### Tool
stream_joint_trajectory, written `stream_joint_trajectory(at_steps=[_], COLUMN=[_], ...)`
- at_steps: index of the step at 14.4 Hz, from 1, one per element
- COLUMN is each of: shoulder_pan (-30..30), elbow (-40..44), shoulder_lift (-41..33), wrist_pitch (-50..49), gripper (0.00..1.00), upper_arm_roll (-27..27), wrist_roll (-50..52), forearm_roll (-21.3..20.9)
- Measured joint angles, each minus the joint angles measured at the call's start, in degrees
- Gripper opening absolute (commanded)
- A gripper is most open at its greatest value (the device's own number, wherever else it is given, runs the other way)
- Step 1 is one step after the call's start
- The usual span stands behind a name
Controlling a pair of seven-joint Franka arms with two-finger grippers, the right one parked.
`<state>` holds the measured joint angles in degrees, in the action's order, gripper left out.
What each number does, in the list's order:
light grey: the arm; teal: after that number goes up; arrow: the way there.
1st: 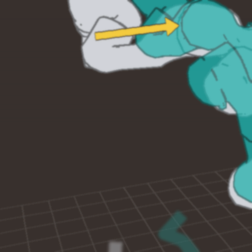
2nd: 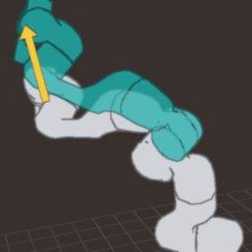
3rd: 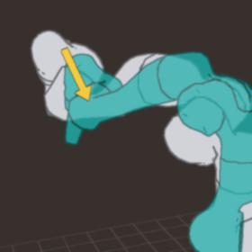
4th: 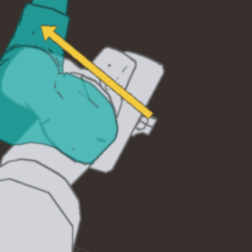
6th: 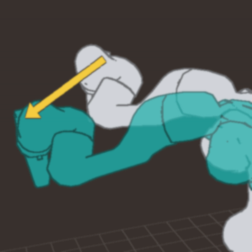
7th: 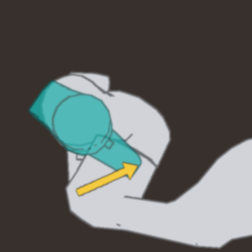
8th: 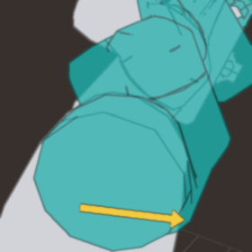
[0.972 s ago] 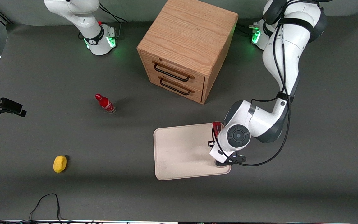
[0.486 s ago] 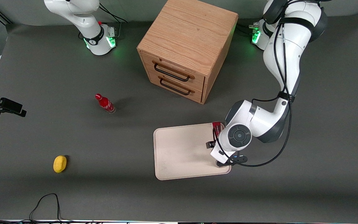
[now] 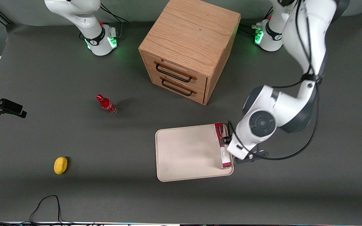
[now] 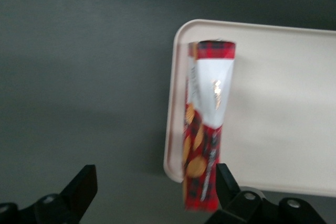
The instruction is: Place red cookie box on tray
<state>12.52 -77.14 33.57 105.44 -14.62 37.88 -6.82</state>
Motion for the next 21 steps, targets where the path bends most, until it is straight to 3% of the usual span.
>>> stream_joint_trajectory(at_steps=[3, 6, 9, 13, 21], shoulder_pan=[-5.5, -12.1, -11.9, -11.2, -13.9], elbow=[-11.5, -19.7, -25.0, -26.5, -22.0], shoulder_lift=[-13.9, -25.3, -33.1, -37.1, -36.3], wrist_pitch=[-3.6, -8.3, -10.6, -12.8, -17.3], gripper=[1.0, 1.0, 1.0, 1.0, 1.0], upper_arm_roll=[0.1, 1.0, 9.1, 18.1, 19.3], wrist_roll=[-7.4, -15.8, -24.1, -31.0, -32.4], forearm_roll=[3.9, 5.2, 5.7, 5.6, 5.2])
